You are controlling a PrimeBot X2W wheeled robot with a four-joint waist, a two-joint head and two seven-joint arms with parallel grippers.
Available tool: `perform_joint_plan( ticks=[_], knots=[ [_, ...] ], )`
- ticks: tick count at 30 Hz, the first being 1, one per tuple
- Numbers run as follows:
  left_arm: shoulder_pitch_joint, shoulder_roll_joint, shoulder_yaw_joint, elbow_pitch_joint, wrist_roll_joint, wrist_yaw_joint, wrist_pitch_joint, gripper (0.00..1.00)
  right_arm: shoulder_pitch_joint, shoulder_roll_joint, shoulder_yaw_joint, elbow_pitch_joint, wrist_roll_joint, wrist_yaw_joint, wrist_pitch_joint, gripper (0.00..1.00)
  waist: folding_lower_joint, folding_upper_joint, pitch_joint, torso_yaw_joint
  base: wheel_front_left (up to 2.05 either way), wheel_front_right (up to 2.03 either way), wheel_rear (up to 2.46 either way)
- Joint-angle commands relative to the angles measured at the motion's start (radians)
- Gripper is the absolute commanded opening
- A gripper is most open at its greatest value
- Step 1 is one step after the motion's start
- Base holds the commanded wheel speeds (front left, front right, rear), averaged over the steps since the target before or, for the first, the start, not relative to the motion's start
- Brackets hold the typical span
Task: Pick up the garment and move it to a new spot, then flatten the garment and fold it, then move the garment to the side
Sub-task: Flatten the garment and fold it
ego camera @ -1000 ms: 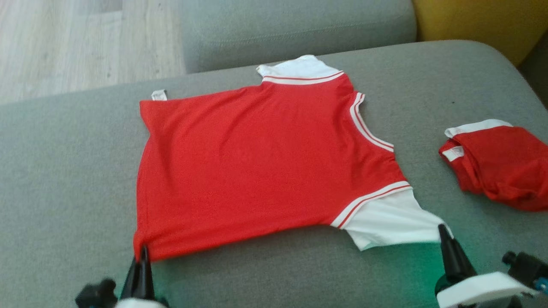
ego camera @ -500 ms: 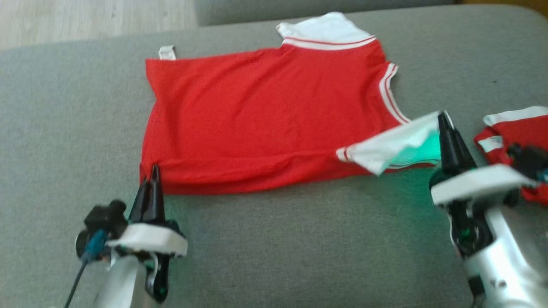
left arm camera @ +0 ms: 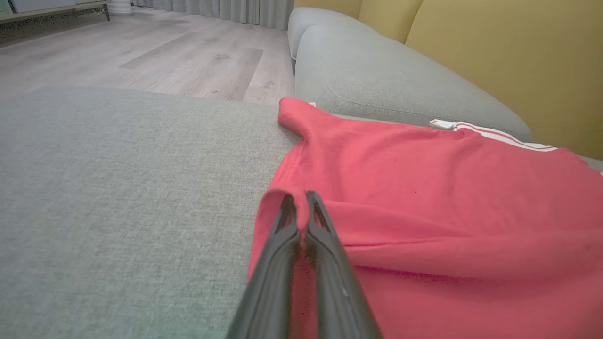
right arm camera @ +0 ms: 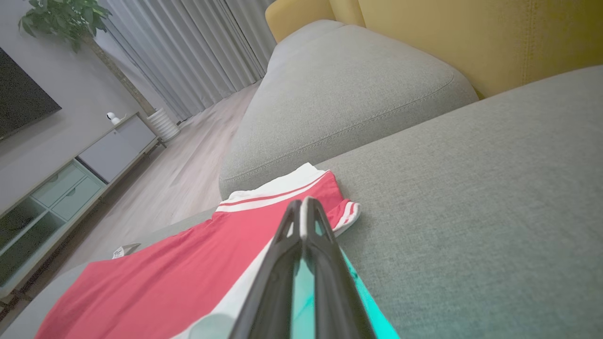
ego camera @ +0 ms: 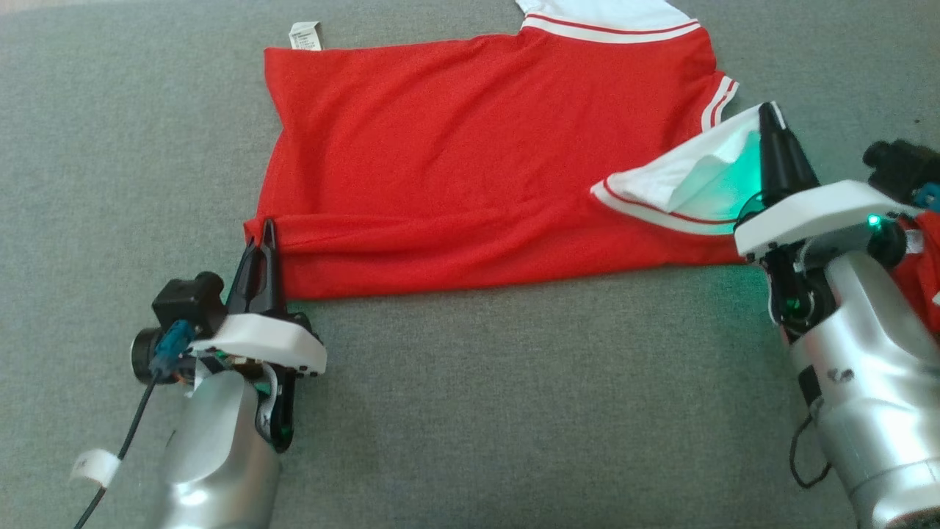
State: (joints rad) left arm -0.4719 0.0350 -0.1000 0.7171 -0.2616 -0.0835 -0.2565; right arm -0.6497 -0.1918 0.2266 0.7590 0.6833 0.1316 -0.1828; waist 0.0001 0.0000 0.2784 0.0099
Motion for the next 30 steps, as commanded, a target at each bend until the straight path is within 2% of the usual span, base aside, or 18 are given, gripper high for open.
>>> perform_joint_plan(
  ticks=[1,2,3,4,5,6,10,13,20,24,30],
  knots=[
    [-0.036,0.015,0.028,-0.009,0.005,0.008,-0.005,0.0,-0.04,0.001,0.014,0.0,-0.011,-0.001,-0.025,0.0,-0.0001,0.0,0.002,-0.001,0.0,0.0,0.0],
    [-0.04,0.015,0.028,-0.003,0.005,0.009,-0.005,0.0,-0.054,0.001,0.009,0.02,-0.017,-0.001,-0.037,0.0,-0.0001,0.0,0.003,-0.001,0.0,0.0,0.0],
    [-0.044,0.015,0.029,0.002,0.004,0.012,-0.005,0.0,-0.067,0.004,0.005,0.034,-0.02,-0.001,-0.048,0.59,-0.0001,0.0,0.004,0.0,0.0,0.0,0.0],
    [-0.047,0.015,0.032,0.002,0.006,0.021,-0.005,0.22,-0.077,0.006,0.004,0.044,-0.024,-0.001,-0.057,1.0,-0.0001,0.0,0.004,0.0,0.0,0.0,0.0],
    [-0.046,0.015,0.033,0.001,0.01,0.028,-0.005,0.85,-0.084,0.006,0.002,0.055,-0.032,-0.001,-0.064,1.0,-0.0001,0.0,0.002,0.0,0.0,0.0,0.0],
    [-0.041,0.015,0.035,0.0,0.01,0.038,-0.005,1.0,-0.089,0.004,0.003,0.063,-0.047,-0.001,-0.07,1.0,-0.0001,0.0,-0.001,0.0,0.0,0.0,0.0],
    [-0.017,0.015,0.038,-0.028,0.019,0.055,-0.005,1.0,-0.089,-0.01,-0.003,0.063,-0.113,-0.001,-0.078,1.0,-0.0001,0.0,-0.015,0.0,0.0,0.0,0.0],
    [0.025,0.015,0.038,-0.066,0.031,0.071,-0.005,1.0,-0.049,-0.017,-0.042,-0.002,-0.226,-0.001,-0.078,1.0,-0.0001,0.0,-0.035,0.0,0.0,0.0,0.0],
    [0.156,0.015,0.008,-0.161,0.097,0.108,-0.005,1.0,0.142,0.036,-0.1,-0.132,-0.447,-0.001,-0.079,1.0,-0.0001,0.0,-0.106,0.005,0.0,0.0,0.0],
    [0.234,0.015,0.01,-0.198,0.119,0.119,-0.005,1.0,0.252,0.064,-0.122,-0.157,-0.498,-0.001,-0.079,1.0,-0.0001,0.0,-0.159,0.003,0.0,0.0,0.0],
    [0.364,0.015,0.027,-0.257,0.111,0.134,-0.005,1.0,0.39,0.098,-0.138,-0.154,-0.516,-0.001,-0.079,1.0,-0.0001,0.0,-0.234,-0.005,0.0,0.0,0.0]
  ],
)
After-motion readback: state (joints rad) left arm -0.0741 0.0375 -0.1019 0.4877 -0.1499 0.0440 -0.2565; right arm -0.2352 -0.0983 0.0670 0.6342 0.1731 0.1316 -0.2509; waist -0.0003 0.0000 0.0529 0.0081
